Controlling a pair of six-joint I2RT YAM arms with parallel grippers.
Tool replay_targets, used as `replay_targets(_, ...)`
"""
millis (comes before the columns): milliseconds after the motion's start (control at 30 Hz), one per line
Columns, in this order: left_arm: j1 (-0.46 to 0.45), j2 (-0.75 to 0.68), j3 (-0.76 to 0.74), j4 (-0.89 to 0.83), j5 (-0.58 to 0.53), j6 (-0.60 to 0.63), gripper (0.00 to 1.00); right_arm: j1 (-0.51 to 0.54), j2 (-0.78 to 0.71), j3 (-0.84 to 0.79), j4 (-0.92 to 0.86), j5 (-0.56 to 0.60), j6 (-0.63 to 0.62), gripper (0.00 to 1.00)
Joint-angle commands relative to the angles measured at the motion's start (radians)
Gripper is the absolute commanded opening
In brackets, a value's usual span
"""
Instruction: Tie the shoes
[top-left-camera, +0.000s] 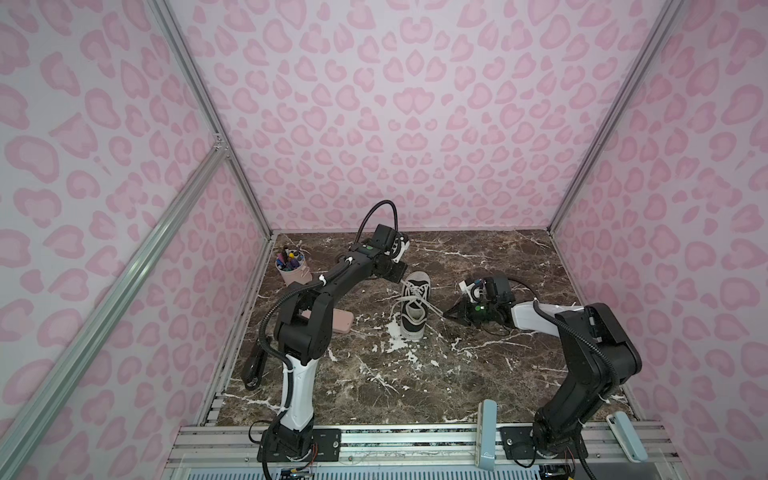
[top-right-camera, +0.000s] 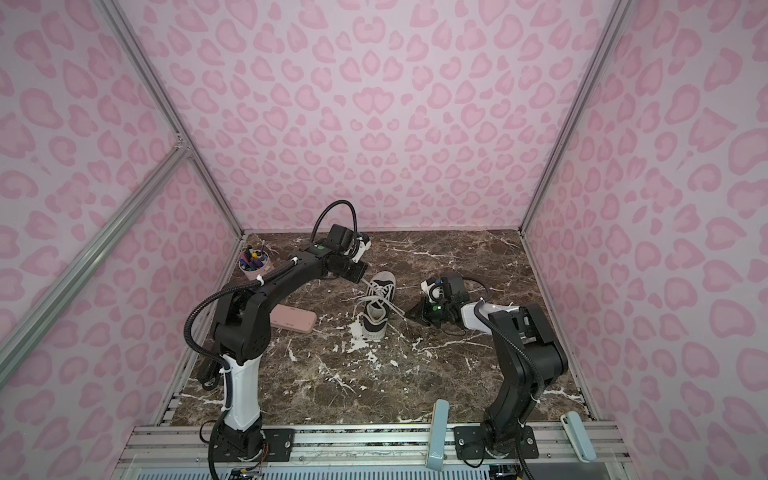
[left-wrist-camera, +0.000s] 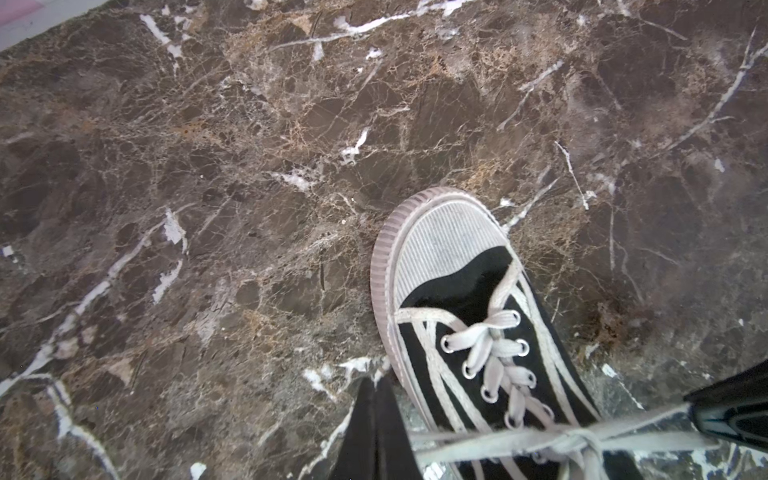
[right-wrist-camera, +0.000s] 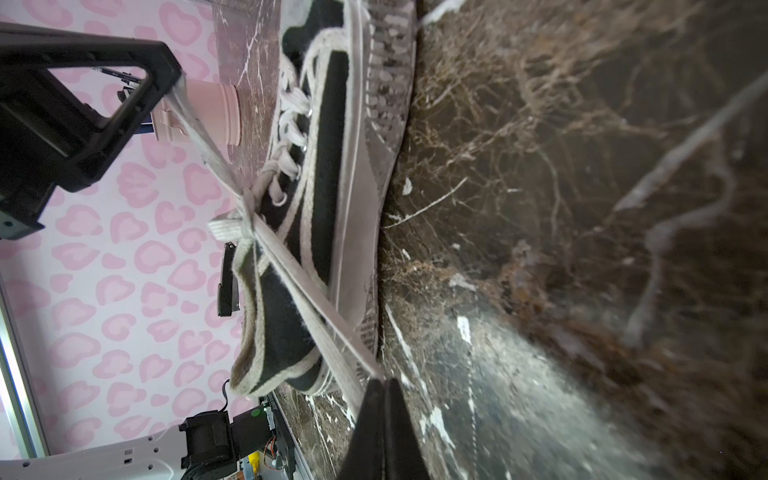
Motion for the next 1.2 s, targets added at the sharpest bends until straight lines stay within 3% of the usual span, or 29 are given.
replay_targets(0,0.008,-0.004,-0.003,0.002,-0.021,0.014,0.04,-0.005,-0.004,-0.015,-0.02,0.008,-0.016,0.0)
replay_targets(1167,0.033,0.0,-0.017,0.01,-0.027,-0.047,0.04,-0.023,0.009,-0.011,-0.04,0.022,-0.042,0.0)
